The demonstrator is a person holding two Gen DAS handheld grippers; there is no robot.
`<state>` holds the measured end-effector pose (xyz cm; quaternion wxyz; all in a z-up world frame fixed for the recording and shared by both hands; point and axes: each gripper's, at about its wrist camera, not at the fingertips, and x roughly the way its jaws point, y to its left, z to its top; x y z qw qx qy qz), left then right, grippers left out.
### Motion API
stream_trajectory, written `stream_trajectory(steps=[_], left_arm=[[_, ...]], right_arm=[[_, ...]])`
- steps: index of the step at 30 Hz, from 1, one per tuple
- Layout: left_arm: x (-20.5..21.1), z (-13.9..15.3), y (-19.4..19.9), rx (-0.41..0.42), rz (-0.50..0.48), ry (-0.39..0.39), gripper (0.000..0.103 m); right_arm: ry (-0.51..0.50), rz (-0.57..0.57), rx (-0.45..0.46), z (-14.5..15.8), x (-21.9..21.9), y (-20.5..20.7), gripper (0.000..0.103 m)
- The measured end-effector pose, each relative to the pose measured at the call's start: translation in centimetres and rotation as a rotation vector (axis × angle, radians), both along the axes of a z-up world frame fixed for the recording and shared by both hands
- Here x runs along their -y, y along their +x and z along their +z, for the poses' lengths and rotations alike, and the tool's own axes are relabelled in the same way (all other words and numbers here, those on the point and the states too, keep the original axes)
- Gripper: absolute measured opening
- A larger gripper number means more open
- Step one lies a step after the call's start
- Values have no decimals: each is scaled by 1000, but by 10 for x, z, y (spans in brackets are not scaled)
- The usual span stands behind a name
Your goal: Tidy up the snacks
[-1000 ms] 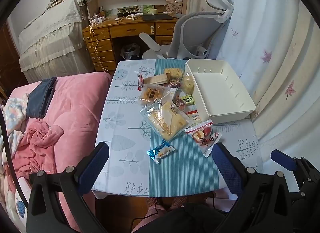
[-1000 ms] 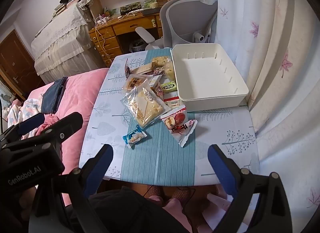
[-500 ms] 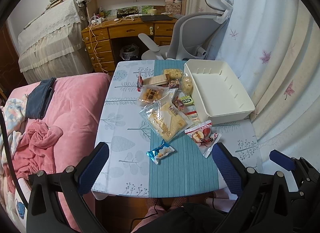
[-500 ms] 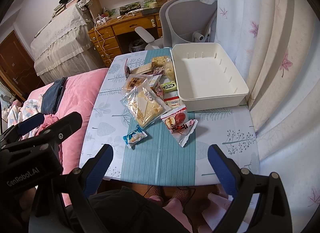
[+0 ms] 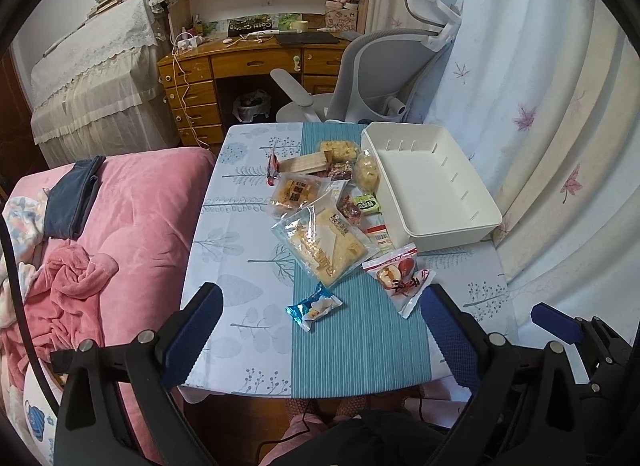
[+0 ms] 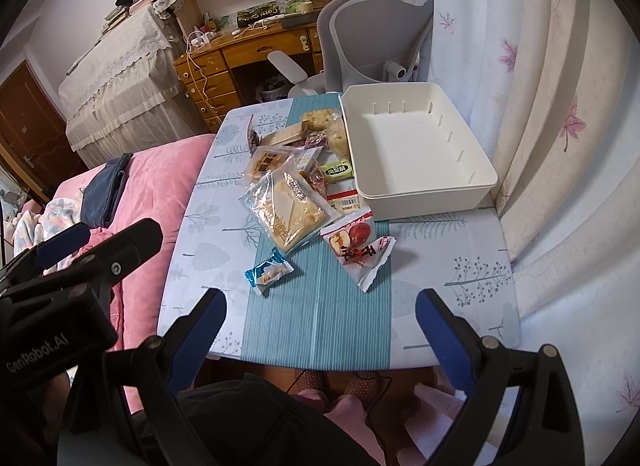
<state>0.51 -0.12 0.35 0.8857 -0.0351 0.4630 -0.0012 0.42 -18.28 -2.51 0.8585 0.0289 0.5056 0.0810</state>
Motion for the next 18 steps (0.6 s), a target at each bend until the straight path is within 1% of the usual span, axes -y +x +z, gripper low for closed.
stream_trajectory(steps=[4, 7, 13, 18], left_arm=[[-2, 0, 3, 1, -6, -15, 99], [-6, -3, 5, -6, -9, -31, 99], [-19, -8, 9, -15, -19, -57, 99], [-32, -16, 17, -42, -21, -41, 99]], right_arm=[[-17, -2, 18, -4, -3, 0, 96], [-23, -3, 18, -1, -6, 1, 96], [-58, -12, 52, 2, -12, 0, 96], [-87, -25, 59, 0, -20, 2, 96]])
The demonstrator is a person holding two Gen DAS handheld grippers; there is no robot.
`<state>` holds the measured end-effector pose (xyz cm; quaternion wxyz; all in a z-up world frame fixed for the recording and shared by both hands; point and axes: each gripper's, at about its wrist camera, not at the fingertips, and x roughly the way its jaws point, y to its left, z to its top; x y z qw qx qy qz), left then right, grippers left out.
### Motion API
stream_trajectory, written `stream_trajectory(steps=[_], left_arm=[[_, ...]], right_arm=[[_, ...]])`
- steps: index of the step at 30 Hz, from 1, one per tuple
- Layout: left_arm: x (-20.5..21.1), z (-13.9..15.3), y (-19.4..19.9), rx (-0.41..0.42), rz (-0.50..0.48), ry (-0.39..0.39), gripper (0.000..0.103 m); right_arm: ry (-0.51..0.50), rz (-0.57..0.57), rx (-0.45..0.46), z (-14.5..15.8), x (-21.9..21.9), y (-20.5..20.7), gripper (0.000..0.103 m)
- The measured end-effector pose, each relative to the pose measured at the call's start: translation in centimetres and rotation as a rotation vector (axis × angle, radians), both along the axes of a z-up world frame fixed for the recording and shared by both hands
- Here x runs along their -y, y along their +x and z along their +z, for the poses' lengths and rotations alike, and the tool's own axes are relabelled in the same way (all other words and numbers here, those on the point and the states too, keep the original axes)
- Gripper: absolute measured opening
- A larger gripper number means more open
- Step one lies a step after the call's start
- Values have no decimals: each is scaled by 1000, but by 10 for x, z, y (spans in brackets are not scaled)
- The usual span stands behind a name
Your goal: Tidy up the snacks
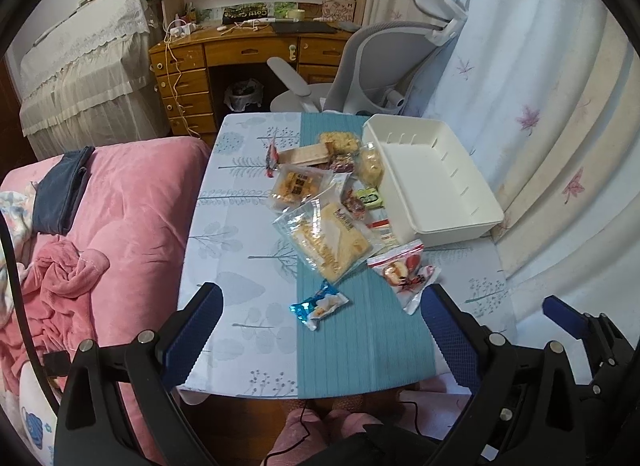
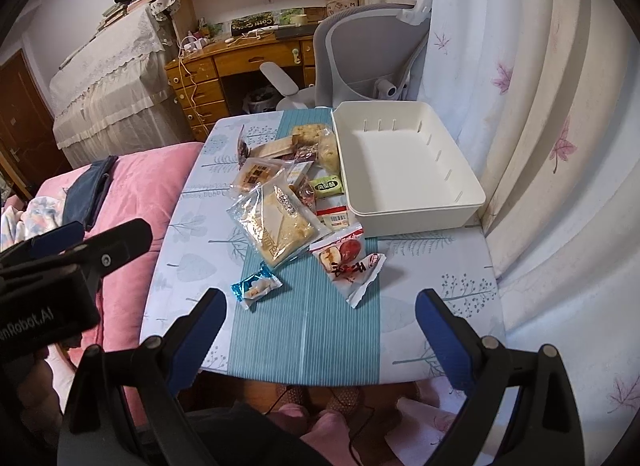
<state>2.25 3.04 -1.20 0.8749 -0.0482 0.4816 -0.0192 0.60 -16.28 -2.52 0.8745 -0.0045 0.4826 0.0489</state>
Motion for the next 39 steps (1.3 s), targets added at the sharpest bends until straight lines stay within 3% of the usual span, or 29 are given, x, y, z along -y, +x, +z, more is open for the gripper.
stream_trajectory(steps=[6, 10, 14, 17, 25, 33, 39], left_arm=[[-18, -17, 13, -36, -9, 24, 99], [-32, -33, 23, -85, -32, -42, 99], [-34, -52, 34, -142, -41, -33, 99], [-34, -69, 43, -200, -48, -76, 99], [-24, -136, 69, -443, 9, -134, 99], [-5, -187, 108, -627, 83, -87, 99], [0, -225, 130, -756, 175, -85, 97]], right_arm=[[-56, -39, 32, -8, -7, -3, 96], [-103, -73, 43, -13, -10, -6, 96], [-141, -85, 59, -17, -7, -10, 96], [-177, -73, 75, -25, -6, -11, 96], [-230, 28, 43, -55, -3, 4, 96], [-202, 190, -3, -79, 4, 55, 96], [-185, 326, -111, -122, 10, 97, 96]])
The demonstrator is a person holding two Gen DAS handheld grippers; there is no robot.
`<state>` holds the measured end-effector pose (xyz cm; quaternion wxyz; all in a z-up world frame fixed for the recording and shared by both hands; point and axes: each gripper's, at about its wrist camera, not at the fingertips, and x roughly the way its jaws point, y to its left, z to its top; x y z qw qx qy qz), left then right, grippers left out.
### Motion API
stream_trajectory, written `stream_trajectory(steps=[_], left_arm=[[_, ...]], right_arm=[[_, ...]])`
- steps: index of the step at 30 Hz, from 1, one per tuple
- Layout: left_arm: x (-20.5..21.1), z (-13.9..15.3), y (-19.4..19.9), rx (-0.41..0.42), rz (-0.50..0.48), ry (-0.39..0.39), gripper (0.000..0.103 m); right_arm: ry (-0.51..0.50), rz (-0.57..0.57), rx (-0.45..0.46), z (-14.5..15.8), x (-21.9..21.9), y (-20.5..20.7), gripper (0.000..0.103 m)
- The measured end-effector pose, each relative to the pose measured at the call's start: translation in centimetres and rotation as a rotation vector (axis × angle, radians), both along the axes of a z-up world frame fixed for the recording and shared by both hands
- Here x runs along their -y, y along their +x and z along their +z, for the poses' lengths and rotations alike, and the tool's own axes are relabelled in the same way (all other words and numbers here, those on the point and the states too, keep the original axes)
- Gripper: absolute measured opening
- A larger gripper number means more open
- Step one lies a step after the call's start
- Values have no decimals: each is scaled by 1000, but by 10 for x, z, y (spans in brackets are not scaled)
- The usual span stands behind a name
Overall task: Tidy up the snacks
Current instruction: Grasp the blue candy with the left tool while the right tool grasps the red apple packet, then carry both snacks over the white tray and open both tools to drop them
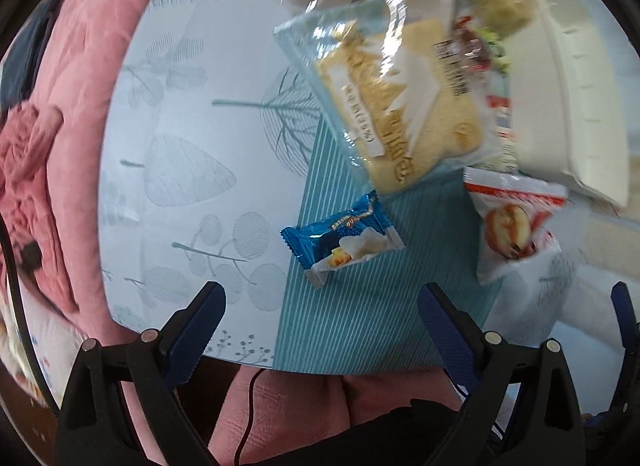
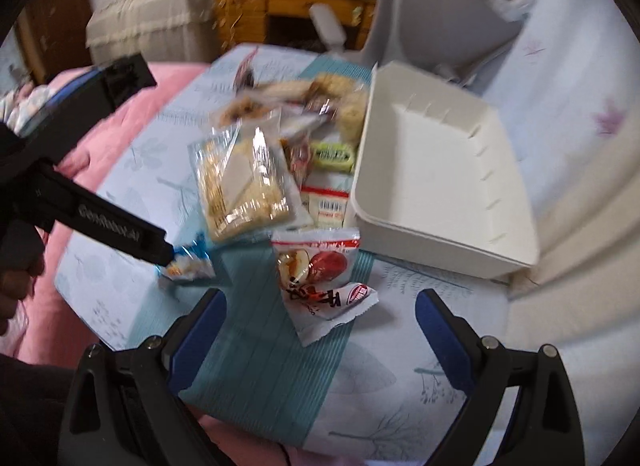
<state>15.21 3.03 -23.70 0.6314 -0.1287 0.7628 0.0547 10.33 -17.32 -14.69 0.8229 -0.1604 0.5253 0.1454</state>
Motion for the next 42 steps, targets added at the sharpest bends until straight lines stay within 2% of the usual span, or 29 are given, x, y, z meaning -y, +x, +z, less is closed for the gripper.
stream_trajectory(steps=[7, 11, 14, 17, 18, 19, 20, 21, 23, 25, 27, 30, 34, 38, 42], left_arm=[[-7, -42, 9, -123, 173, -40, 95], [-10, -53, 10, -155, 232, -44, 93], [-13, -58, 12, -173, 264, -45, 84], [-17, -63, 9, -201, 298, -60, 80], [-17, -64, 7, -211, 312, -67, 75], [-18, -66, 5, -222, 325, -76, 73], [-17, -69, 4, -231, 334, -86, 69], [-17, -72, 0, -240, 344, -96, 65], [-19, -76, -5, -253, 369, -117, 64], [-22, -79, -8, -254, 385, -138, 62], [-25, -81, -12, -260, 392, -152, 54], [-27, -82, -18, -267, 389, -176, 48], [-33, -88, -28, -257, 368, -206, 43], [-40, -77, -43, -237, 322, -205, 41], [-52, -54, -57, -178, 269, -192, 41]], right_arm=[[-15, 102, -122, -46, 0, 30, 96], [-7, 143, -172, -64, -3, 41, 96], [-7, 166, -209, -77, -6, 47, 96], [-6, 173, -242, -87, -7, 50, 96], [-4, 172, -255, -89, -7, 51, 96], [-4, 168, -266, -92, -6, 54, 94], [-4, 164, -276, -95, -6, 55, 87], [-8, 155, -287, -97, -5, 55, 84], [1, 138, -312, -102, -1, 57, 77], [33, 105, -339, -104, 4, 59, 76], [53, 69, -358, -103, 9, 61, 74], [77, 11, -385, -103, 16, 67, 69], [113, -89, -438, -102, 28, 66, 66], [147, -190, -465, -95, 39, 58, 65], [202, -282, -469, -83, 40, 45, 65]])
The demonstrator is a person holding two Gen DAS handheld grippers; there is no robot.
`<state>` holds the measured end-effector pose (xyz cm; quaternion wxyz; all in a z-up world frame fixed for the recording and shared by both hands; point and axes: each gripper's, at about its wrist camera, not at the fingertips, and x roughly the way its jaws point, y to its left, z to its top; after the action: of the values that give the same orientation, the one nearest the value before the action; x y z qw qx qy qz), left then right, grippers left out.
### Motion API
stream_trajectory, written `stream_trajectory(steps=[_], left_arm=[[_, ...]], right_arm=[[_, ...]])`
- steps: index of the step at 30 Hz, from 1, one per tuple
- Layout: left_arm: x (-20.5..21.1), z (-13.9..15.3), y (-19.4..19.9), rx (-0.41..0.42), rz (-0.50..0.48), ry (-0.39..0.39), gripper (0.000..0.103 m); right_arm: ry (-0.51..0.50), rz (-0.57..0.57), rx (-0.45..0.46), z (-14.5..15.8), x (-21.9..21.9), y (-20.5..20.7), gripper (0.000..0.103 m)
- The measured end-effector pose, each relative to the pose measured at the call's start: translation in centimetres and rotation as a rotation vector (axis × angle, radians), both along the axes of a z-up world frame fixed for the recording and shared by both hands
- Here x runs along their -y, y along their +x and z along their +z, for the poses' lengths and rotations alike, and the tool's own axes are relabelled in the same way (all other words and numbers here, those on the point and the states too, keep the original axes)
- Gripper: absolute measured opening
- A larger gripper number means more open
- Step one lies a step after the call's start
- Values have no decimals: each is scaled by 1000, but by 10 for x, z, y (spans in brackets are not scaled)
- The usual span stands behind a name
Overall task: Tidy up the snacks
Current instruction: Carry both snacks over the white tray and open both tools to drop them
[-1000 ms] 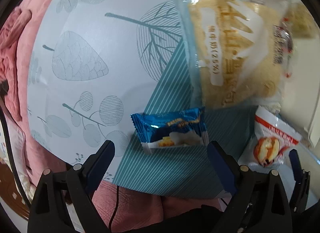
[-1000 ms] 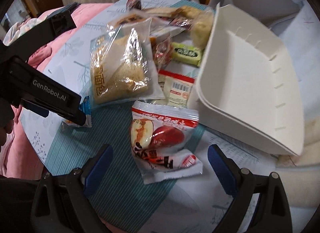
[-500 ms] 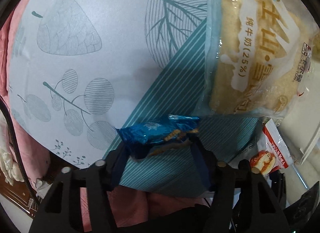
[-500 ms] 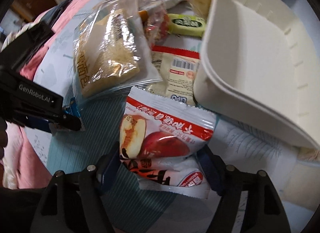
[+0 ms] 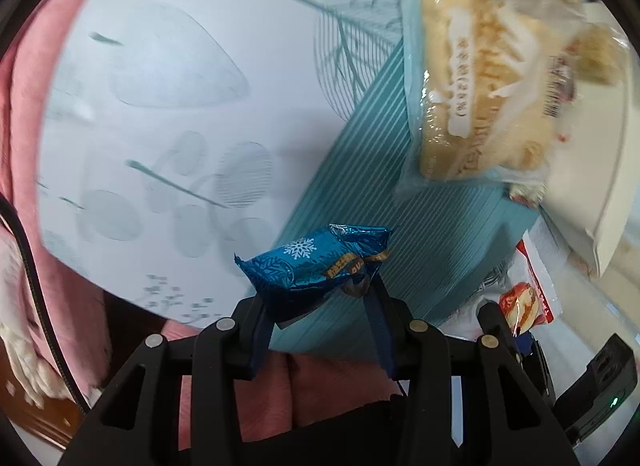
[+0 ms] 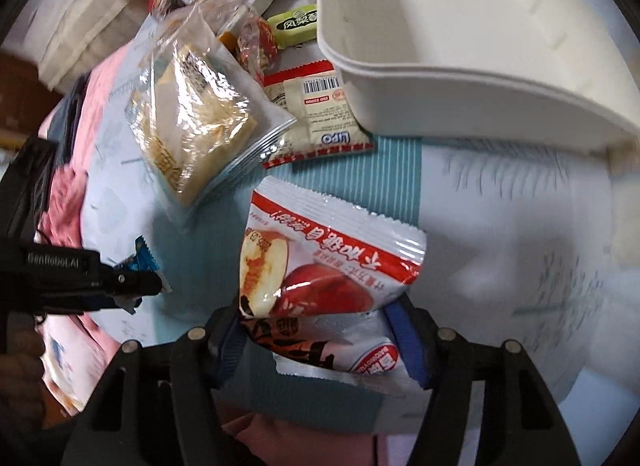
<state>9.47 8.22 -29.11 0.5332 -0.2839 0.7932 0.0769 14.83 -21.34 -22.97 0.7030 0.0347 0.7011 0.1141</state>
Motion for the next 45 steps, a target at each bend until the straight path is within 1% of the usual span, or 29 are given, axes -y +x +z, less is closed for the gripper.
stream_trajectory(steps=[3, 5, 8, 10, 12, 14, 19, 20, 21, 26, 29, 32, 35, 40, 45], left_arm=[[-9, 22, -11, 66, -46, 19, 41], [-13, 37, -15, 105, -85, 32, 41], [-12, 60, -22, 165, -146, 42, 41], [-3, 73, -19, 199, -172, 44, 41], [7, 80, -5, 239, -199, 47, 41], [13, 93, 0, 295, -220, 50, 41], [31, 132, 21, 451, -236, 56, 42], [31, 143, 23, 471, -238, 57, 42], [35, 147, 25, 493, -241, 58, 42], [71, 200, 49, 604, -241, 77, 42], [95, 218, 60, 673, -234, 59, 42], [118, 227, 73, 728, -237, 37, 42], [140, 230, 89, 764, -249, 48, 42], [176, 227, 114, 836, -244, 30, 42], [209, 219, 138, 859, -274, -7, 42]], right_arm=[[39, -74, -2, 8, -6, -16, 64], [81, -120, -6, 15, -9, -27, 64], [139, -179, -1, 25, -16, -40, 64], [172, -213, 8, 36, -15, -49, 64], [208, -241, 15, 45, -12, -53, 64], [254, -275, 22, 54, -8, -55, 64], [360, -339, 46, 74, 3, -48, 64], [382, -350, 51, 78, 7, -43, 64], [403, -359, 56, 82, 11, -37, 64], [453, -351, 110, 102, 34, -18, 64], [459, -337, 138, 112, 54, -6, 64], [451, -331, 164, 119, 72, 11, 64], [455, -316, 192, 123, 91, 27, 64], [431, -300, 219, 125, 125, 52, 64], [397, -286, 230, 122, 150, 73, 64]])
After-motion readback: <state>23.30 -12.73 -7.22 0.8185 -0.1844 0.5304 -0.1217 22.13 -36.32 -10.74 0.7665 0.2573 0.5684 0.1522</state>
